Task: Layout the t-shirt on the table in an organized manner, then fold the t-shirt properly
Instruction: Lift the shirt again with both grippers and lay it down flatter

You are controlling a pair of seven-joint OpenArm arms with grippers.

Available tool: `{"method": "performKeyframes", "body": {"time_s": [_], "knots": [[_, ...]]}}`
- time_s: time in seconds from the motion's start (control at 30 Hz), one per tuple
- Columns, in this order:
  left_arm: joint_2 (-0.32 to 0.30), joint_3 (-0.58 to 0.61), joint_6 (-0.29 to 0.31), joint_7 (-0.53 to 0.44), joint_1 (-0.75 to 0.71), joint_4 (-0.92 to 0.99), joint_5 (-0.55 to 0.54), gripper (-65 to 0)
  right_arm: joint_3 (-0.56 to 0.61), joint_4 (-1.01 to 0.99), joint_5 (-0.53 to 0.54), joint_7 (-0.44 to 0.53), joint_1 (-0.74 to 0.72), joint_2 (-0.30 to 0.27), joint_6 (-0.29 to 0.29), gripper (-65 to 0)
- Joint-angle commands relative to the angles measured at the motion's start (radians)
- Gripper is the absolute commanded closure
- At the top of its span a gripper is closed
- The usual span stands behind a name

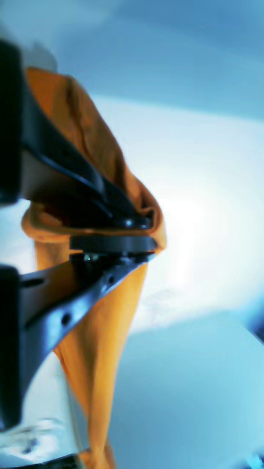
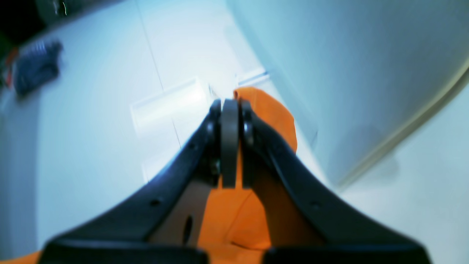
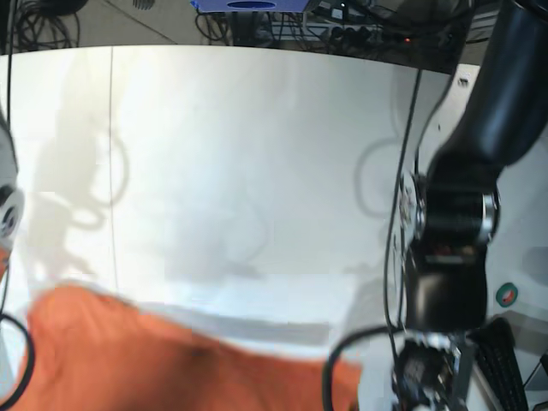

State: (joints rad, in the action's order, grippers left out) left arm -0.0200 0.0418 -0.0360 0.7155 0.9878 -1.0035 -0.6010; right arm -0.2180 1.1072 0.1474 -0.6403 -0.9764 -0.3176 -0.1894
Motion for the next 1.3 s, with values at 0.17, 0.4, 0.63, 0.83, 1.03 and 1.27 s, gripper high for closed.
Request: {"method": "performKeyframes", "body": {"time_s": [0.17, 0.4, 0.63, 0.83, 1.03, 1.27], "knots": [[0.018, -0.003, 0.005, -0.023, 0.016, -0.119, -0.004, 0.0, 0.052, 0.121, -0.009, 0.026, -0.025, -0.061, -0.002, 0.0], [0.012, 0.008, 0.005, -0.023, -0.321, -0.225, 0.005, 0.0, 0.001, 0.166, -0.004, 0.037, 0.337, -0.013, -0.006, 0.0], [0.010, 0.010, 0.008, -0.032, -0.603, -0.128, 0.066, 0.0, -0.128, 0.032, -0.004, 0.228, 0.681, 0.108, -0.005, 0.0], [0.010, 0.010, 0.008, -0.070, -0.760, -0.122, 0.126, 0.0, -0.128, -0.016, -0.004, 0.351, 0.880, 0.154, -0.005, 0.0], [-0.016, 0.002, 0.008, -0.070, -0.834, -0.122, 0.120, 0.0, -0.125, 0.115, -0.004, 0.351, 1.031, 0.196, -0.003, 0.0], [-0.045, -0.003, 0.008, -0.046, -0.889, -0.214, 0.118, 0.0, -0.119, 0.201, -0.004, 0.348, 1.105, 0.209, -0.003, 0.0]]}}
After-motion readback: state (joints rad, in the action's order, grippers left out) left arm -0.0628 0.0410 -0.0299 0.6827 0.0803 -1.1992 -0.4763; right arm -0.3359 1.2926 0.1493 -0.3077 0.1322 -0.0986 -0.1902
